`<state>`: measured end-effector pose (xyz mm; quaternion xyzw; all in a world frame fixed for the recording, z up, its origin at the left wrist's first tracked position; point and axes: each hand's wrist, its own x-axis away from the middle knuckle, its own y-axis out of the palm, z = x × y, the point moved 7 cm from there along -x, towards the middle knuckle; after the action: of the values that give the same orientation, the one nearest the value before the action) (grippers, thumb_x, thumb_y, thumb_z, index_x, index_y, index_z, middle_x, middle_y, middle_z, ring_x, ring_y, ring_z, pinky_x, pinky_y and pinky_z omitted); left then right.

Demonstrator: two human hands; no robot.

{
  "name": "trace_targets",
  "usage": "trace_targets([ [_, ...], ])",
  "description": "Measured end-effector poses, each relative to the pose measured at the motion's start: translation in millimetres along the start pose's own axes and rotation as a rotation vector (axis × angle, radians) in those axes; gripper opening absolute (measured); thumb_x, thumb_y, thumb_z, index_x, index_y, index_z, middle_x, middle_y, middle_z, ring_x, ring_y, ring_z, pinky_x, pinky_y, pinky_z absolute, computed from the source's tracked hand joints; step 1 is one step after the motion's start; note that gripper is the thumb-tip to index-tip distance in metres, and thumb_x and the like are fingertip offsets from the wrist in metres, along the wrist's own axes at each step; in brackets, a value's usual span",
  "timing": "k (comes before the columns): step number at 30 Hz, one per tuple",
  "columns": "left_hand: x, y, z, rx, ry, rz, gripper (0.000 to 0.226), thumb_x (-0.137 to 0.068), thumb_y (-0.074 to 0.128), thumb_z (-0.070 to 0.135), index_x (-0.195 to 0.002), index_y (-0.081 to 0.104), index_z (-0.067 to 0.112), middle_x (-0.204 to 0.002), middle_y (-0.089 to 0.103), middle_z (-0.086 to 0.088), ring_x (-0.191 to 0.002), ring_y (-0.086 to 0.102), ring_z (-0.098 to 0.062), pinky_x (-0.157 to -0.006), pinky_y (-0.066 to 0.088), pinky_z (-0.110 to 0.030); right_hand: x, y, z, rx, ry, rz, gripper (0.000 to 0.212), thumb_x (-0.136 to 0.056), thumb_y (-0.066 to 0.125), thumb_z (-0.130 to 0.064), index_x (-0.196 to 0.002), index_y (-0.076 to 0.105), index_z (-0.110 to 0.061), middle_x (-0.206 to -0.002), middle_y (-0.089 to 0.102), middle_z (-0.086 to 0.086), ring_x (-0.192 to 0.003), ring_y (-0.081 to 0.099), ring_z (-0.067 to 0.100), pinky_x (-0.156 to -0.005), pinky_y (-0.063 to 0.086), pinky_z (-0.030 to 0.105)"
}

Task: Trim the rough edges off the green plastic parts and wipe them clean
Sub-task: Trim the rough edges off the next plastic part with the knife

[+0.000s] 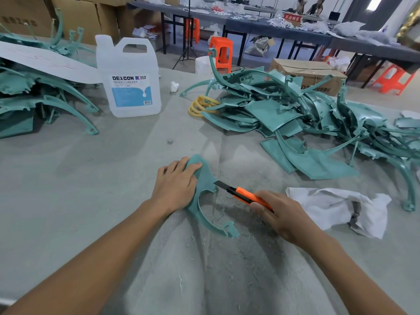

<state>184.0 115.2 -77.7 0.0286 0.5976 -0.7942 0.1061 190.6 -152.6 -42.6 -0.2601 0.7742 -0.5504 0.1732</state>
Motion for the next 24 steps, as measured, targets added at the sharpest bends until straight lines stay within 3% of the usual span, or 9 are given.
trace_targets([
  [7,0,2,0,-0.008,0.012,-0.005,0.047,-0.101,0.023,0.033,-0.146,0.034,0.040,-0.157,0.029,0.007,-0.139,0.028,-0.014,-0.109,0.022,-0.040,-17,3,2,0.071,0.116,0.008,0.031,-0.105,0.041,-0.050,-0.111,0.058,-0.025,-0.098,0.057,-0.006,-0.084,0.057,0.017,-0.077,0.051,0.039],
  [13,-1,0,0,-0.003,0.006,0.007,0.046,-0.101,0.022,0.033,-0.146,0.034,0.041,-0.158,0.028,0.007,-0.138,0.026,-0.013,-0.108,0.019,-0.038,-10,4,9,-0.014,0.118,0.007,0.032,-0.103,0.038,-0.054,-0.114,0.057,-0.031,-0.096,0.058,-0.010,-0.079,0.056,0.009,-0.073,0.051,0.034],
  [18,0,1,-1,-0.002,0.008,0.007,0.047,-0.101,0.022,0.034,-0.146,0.034,0.040,-0.158,0.028,0.006,-0.139,0.026,-0.014,-0.109,0.019,-0.038,-16,6,6,0.042,0.139,-0.007,0.033,-0.105,0.036,-0.053,-0.110,0.056,-0.028,-0.100,0.056,-0.007,-0.084,0.057,0.015,-0.078,0.053,0.041],
  [24,1,1,0,-0.002,0.009,0.009,0.047,-0.102,0.024,0.033,-0.147,0.034,0.039,-0.158,0.029,0.006,-0.139,0.027,-0.014,-0.109,0.020,-0.039,-19,7,9,0.014,0.173,0.015,0.031,-0.104,0.036,-0.054,-0.110,0.057,-0.033,-0.103,0.056,-0.007,-0.088,0.057,0.016,-0.078,0.052,0.039],
])
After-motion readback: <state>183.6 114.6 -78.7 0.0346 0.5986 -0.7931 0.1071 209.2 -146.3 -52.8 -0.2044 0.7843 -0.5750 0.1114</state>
